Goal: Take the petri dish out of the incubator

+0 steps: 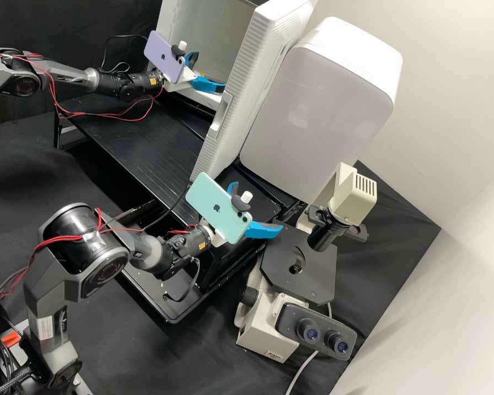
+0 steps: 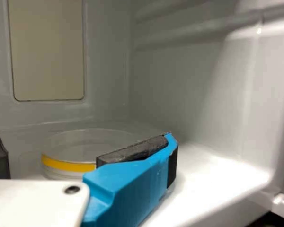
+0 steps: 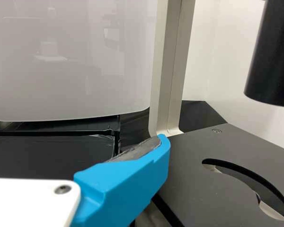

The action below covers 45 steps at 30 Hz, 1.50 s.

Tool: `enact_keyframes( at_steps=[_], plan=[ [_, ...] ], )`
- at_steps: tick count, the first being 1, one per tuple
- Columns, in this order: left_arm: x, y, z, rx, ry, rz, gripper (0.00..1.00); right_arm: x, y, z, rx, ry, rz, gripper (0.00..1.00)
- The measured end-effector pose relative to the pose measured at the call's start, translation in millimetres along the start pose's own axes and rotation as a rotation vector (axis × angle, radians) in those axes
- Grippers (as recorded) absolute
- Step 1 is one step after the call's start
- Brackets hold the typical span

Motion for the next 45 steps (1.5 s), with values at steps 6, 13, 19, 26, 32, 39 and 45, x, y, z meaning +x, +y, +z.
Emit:
enact_keyframes(
  at_steps=[6, 13, 19, 26, 32, 39, 45],
  plan=[
    [5, -0.8, 4, -0.035, -0.048, 0.003, 1.00, 0, 0, 0, 0.000, 0.000, 0.000, 1.00],
    [12, 0.7, 9, -0.077, -0.099, 0.019, 1.00, 0, 0, 0, 0.000, 0.000, 0.000, 1.00],
    [16, 11.7, 11, -0.046, -0.099, 0.066, 1.00, 0, 0, 0, 0.000, 0.000, 0.000, 1.00],
    [18, 11.7, 12, -0.035, -0.106, 0.061, 1.00, 0, 0, 0, 0.000, 0.000, 0.000, 1.00],
    [11, 2.9, 17, 0.044, -0.138, -0.122, 1.00, 0, 0, 0, 0.000, 0.000, 0.000, 1.00],
    [15, 6.1, 20, 0.038, -0.050, -0.110, 1.00, 0, 0, 0, 0.000, 0.000, 0.000, 1.00],
    [16, 5.4, 21, 0.043, -0.050, -0.121, 1.00, 0, 0, 0, 0.000, 0.000, 0.000, 1.00]
  ],
)
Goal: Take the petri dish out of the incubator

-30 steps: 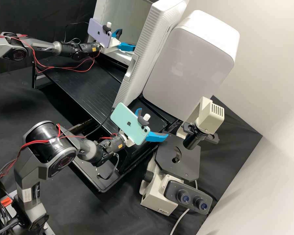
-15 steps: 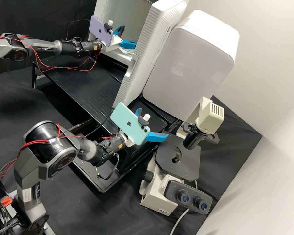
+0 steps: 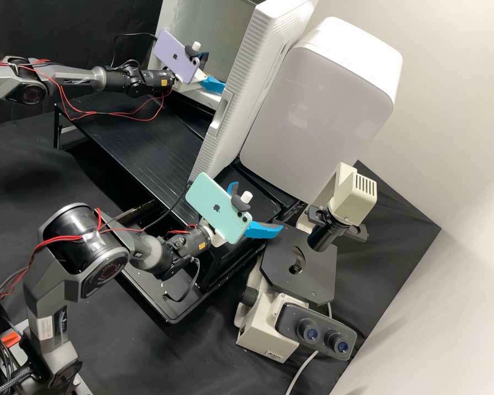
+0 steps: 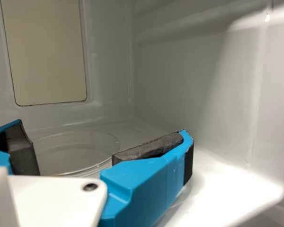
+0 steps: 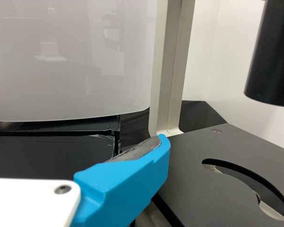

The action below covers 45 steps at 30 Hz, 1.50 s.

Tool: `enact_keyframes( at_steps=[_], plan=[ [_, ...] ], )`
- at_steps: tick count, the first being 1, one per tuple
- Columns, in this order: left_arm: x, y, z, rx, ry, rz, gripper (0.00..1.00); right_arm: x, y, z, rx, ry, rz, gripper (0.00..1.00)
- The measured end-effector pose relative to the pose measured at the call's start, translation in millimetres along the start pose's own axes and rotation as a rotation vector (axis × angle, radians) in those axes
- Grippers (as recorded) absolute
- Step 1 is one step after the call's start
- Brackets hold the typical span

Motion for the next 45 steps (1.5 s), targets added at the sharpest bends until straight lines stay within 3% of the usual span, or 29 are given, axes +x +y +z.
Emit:
enact_keyframes(
  at_steps=[17, 31, 41, 45],
  plan=[
    [-8, -2.9, -1, 0.026, -0.030, -0.021, 1.00, 0, 0, 0, 0.000, 0.000, 0.000, 1.00],
    [-15, 2.5, -3, 0.043, -0.029, -0.066, 1.00, 0, 0, 0, 0.000, 0.000, 0.000, 1.00],
    [-15, 3.3, -3, 0.047, -0.023, -0.072, 1.00, 0, 0, 0, 0.000, 0.000, 0.000, 1.00],
    [-15, 9.8, -4, 0.044, 0.004, -0.068, 1.00, 0, 0, 0, 0.000, 0.000, 0.000, 1.00]
  ],
)
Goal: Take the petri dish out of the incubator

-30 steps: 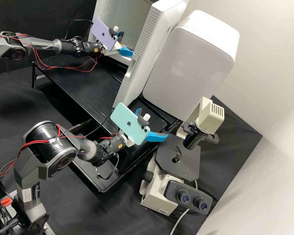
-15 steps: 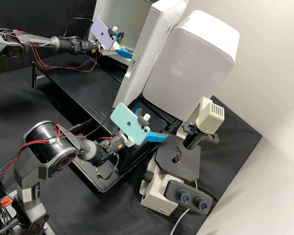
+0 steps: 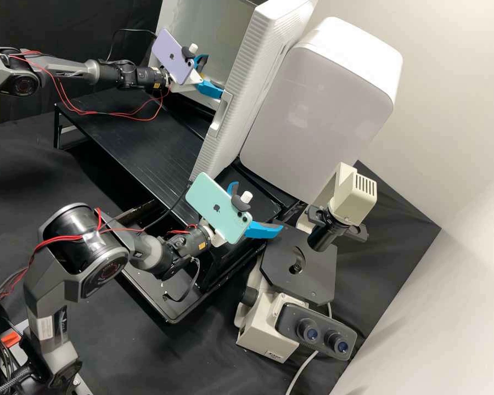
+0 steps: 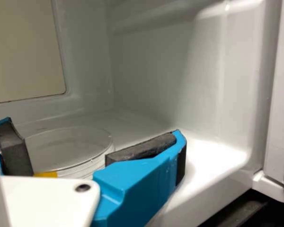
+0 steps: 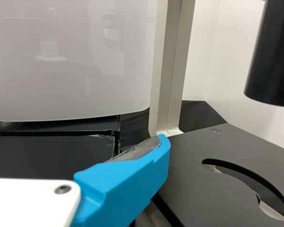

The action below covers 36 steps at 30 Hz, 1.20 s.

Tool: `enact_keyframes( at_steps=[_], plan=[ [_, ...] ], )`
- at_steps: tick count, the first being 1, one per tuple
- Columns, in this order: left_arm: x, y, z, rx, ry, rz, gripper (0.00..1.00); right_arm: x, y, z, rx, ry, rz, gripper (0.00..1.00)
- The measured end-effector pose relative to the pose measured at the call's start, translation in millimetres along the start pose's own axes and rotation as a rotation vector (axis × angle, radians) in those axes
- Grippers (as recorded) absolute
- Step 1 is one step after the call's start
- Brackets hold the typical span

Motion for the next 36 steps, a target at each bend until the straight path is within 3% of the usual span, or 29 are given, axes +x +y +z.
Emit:
enact_keyframes(
  at_steps=[4, 8, 36],
  plan=[
    [2, 7.0, -3, 0.040, 0.066, -0.012, 1.00, 0, 0, 0, 0.000, 0.000, 0.000, 1.00],
    [4, 11.2, -1, 0.047, 0.101, -0.016, 1.00, 0, 0, 0, 0.000, 0.000, 0.000, 1.00],
    [2, 23.4, 7, 0.043, 0.163, -0.042, 1.00, 0, 0, 0, 0.000, 0.000, 0.000, 1.00]
  ],
)
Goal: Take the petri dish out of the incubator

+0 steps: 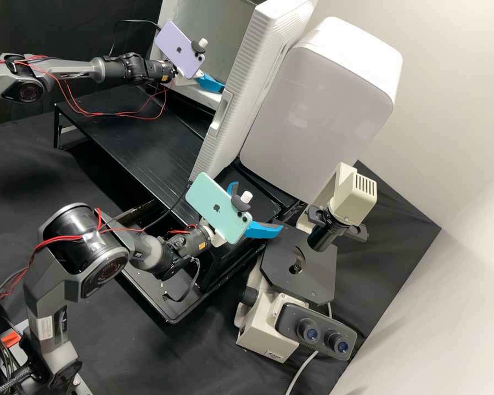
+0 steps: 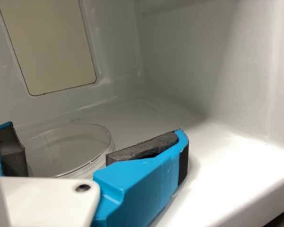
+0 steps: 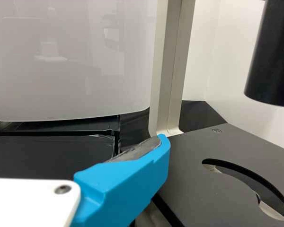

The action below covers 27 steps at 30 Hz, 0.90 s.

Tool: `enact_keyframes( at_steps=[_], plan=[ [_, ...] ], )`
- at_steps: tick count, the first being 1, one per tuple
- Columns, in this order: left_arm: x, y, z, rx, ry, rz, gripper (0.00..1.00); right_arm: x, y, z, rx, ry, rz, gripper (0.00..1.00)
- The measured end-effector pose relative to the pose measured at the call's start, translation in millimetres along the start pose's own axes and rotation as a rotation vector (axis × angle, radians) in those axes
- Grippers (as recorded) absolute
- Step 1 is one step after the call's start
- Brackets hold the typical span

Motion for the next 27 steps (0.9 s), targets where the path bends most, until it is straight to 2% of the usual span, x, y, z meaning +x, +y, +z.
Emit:
enact_keyframes(
  at_steps=[6, 14, 19, 27],
  plan=[
    [-8, 10.0, 4, 0.002, 0.016, -0.006, 1.00, 0, 0, 0, 0.000, 0.000, 0.000, 1.00],
    [-10, 11.1, 4, 0.006, 0.024, -0.013, 1.00, 0, 0, 0, 0.000, 0.000, 0.000, 1.00],
    [-9, 8.1, 3, 0.024, 0.029, -0.020, 1.00, 0, 0, 0, 0.000, 0.000, 0.000, 1.00],
    [-9, 8.1, 3, 0.023, 0.029, -0.020, 1.00, 0, 0, 0, 0.000, 0.000, 0.000, 1.00]
  ],
)
